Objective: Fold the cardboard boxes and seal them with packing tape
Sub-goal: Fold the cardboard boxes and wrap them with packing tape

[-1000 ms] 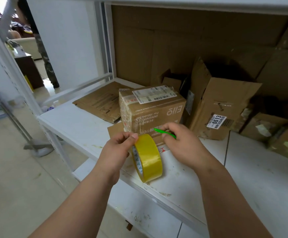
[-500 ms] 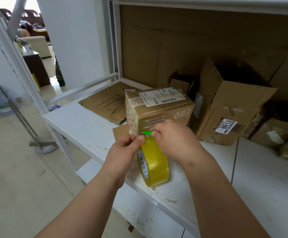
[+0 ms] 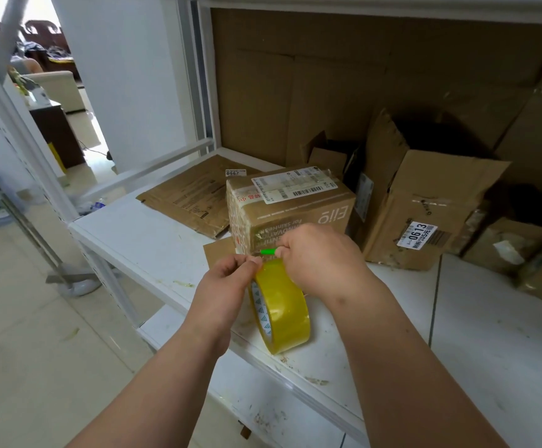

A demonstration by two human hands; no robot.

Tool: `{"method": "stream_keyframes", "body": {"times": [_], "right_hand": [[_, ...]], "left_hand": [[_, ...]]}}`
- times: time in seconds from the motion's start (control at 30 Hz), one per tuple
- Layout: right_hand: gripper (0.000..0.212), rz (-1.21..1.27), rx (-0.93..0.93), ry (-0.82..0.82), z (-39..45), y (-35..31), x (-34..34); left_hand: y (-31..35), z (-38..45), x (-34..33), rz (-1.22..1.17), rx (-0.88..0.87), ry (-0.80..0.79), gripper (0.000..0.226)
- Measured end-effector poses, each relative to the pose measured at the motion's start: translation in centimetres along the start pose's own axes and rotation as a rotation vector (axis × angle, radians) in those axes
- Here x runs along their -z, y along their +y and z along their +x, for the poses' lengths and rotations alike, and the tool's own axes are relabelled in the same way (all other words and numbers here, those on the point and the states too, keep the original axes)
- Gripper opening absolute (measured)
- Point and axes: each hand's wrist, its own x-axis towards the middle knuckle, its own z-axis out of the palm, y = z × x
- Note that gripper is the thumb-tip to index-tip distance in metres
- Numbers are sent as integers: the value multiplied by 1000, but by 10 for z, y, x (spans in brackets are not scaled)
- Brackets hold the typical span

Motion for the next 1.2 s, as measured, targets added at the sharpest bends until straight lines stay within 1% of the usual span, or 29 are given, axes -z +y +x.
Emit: {"method": "stream_keyframes", "body": {"times": [0.13,0.27,0.37,0.53,0.63,0.7,0.77,0.83,0.93,0.97,1.0,1.03,1.07,1.1,1.13,1.17,1.2], "right_hand": [[23,16,-13,5,2,2,1],[17,-23,62,80,5,-5,-5],[20,-21,55,84,8,1,-9],[23,-58,-96,66,6,45,-9],[27,21,-182,59,3,64,-19],[24,61,-232,7,0,69,-31],[21,24,-277,-61,-4,71,-47],[23,-48,-323,-94,-8,71,-62],[28,-156,-351,-44,-12,72,-71],[30,-124,-355,-3,-12,71,-71],[30,-34,-359,43,-11,68,-68],[28,122,-362,92,-10,64,-64],[22,339,-367,128,-9,57,-59],[15,595,-380,122,-6,49,-54],[17,829,-388,89,-4,38,-50],[26,973,-386,31,-2,29,-46],[35,1033,-387,-47,0,22,-44]], "left_hand": [[1,1,-1,17,8,12,13],[2,2,-4,39,-14,20,20],[2,2,-4,51,-17,25,18],[2,3,-1,39,-19,41,19],[3,3,-2,24,2,39,15],[3,4,-3,10,12,28,12],[4,4,-4,-4,17,22,12],[3,5,-4,-10,24,19,12],[2,7,-4,-13,27,9,13],[2,7,-4,-14,25,6,14],[2,8,-3,-17,21,3,15],[2,8,-3,-19,20,0,16],[2,8,-3,-20,20,-3,16],[2,9,-3,-18,21,-4,16],[1,9,-3,-16,21,-7,15],[1,10,-2,-12,20,-12,15],[1,10,-2,-7,18,-17,15]]}}
